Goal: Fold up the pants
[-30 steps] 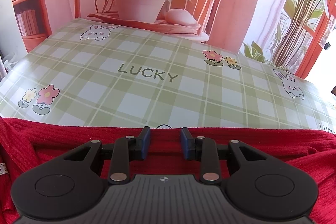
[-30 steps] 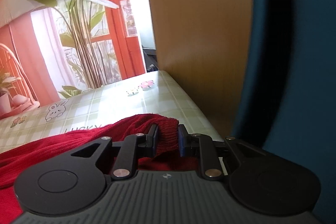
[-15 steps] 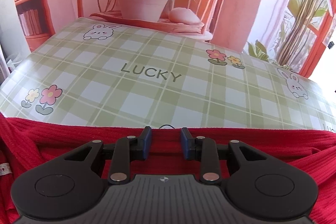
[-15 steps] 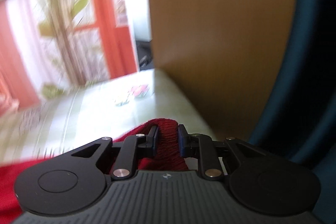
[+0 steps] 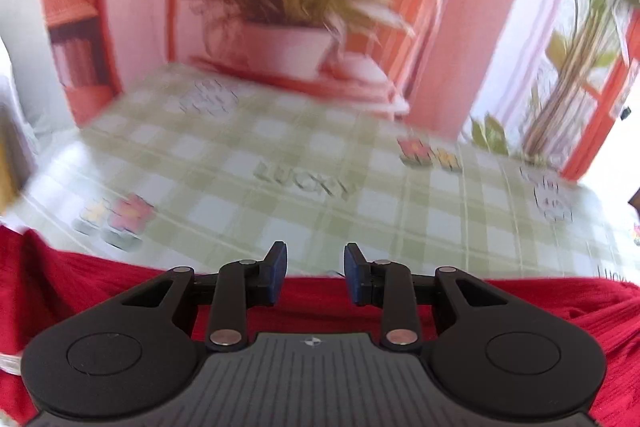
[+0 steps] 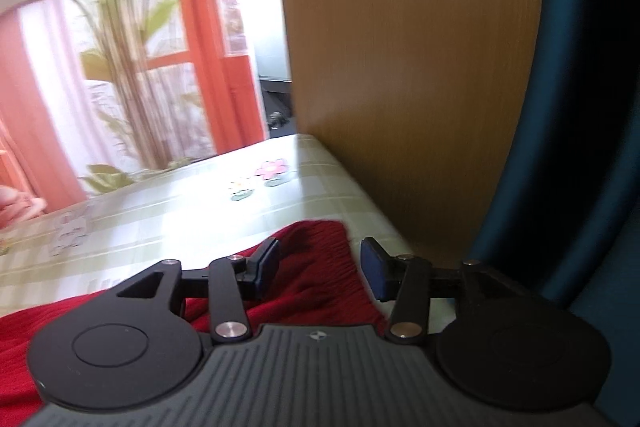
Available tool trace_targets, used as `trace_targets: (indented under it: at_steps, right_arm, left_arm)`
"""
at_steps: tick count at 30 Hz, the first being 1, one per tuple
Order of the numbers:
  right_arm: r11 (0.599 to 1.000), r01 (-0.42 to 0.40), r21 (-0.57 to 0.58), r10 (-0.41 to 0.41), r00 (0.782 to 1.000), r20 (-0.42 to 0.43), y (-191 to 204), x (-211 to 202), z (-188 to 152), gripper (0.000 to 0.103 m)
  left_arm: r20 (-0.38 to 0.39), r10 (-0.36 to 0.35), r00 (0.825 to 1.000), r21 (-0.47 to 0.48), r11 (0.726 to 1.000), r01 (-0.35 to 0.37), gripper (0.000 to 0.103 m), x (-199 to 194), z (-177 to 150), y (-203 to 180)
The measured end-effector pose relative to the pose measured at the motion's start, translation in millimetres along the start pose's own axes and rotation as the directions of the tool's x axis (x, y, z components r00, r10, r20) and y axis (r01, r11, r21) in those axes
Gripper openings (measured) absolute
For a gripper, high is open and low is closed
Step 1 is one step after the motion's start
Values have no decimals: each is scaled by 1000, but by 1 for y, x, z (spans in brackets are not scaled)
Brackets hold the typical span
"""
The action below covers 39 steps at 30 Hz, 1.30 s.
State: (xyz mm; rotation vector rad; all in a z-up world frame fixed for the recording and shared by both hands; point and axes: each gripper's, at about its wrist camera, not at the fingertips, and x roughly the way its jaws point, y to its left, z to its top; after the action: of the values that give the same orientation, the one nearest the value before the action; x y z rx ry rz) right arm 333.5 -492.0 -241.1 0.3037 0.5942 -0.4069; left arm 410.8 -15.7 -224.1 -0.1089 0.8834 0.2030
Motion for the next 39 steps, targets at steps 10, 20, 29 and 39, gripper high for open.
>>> trace_targets:
  at_steps: [10,20,29,39]
  right_arm:
    - [981,-195,15,196,980,-45,63,-42,-26,48]
    - [929,-350,-119,328,929,-169,183,-45,-59,47]
    - [873,-424,-239,373,898,-231,275,-30,-70,47]
    - [870,-409,-276,339,902,-267,299,-8,-71,47]
  left_arm:
    - [-38,135,990,-208,968,-140,33,-69,-13,131]
    - [-77,231,970,-406,881,-242,33,-102,-9,269]
    - [-70,146,987,-366,916,-162,34,-57,14,294]
    - [-156,34,987,-316,945,-82,40,-12,7,267]
